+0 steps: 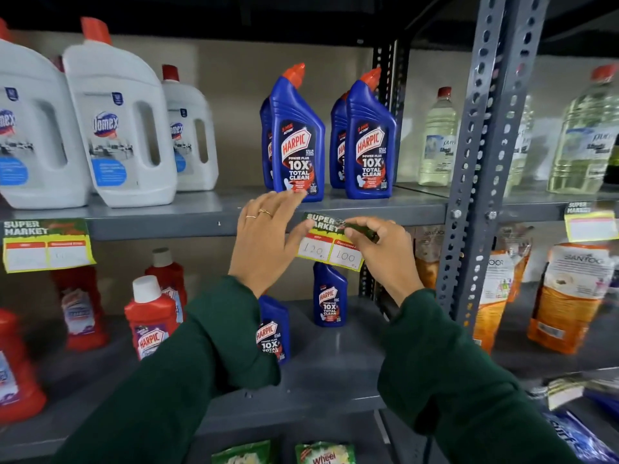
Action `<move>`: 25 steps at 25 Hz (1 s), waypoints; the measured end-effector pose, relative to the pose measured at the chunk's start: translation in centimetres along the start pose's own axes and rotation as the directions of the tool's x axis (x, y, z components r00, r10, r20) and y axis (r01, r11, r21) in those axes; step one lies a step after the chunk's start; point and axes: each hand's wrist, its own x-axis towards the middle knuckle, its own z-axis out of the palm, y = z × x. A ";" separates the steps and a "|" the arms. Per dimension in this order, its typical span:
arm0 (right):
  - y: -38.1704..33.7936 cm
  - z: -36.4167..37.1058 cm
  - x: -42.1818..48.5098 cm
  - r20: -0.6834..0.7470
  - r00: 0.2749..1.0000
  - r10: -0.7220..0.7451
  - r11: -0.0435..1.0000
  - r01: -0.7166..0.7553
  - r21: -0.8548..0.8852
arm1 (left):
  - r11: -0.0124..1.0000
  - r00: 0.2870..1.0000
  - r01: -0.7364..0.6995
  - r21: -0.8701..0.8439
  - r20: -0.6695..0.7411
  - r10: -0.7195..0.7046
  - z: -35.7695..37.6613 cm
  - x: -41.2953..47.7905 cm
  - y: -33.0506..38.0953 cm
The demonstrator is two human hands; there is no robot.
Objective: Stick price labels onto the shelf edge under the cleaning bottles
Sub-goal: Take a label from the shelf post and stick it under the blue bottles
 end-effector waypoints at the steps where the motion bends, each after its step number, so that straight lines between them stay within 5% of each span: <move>1: 0.0 -0.2 0.2 0.022 0.999 -0.042 0.998 0.043 -0.054 | 0.999 0.999 -0.037 -0.001 -0.006 0.037 0.0 0.1 0.7; 6: 0.8 -0.6 0.7 0.083 0.990 -0.116 0.967 0.132 -0.217 | 0.998 1.000 0.004 0.065 -0.018 -0.002 0.3 0.5 1.7; 11: 1.6 -0.1 1.3 0.033 0.998 -0.047 0.962 0.054 -0.266 | 0.992 0.993 0.117 0.038 0.027 -0.118 1.2 0.4 2.0; 25: 1.0 0.0 3.8 -0.038 0.999 -0.014 0.971 0.004 -0.239 | 0.980 0.989 0.149 0.133 -0.037 -0.145 1.4 2.5 3.0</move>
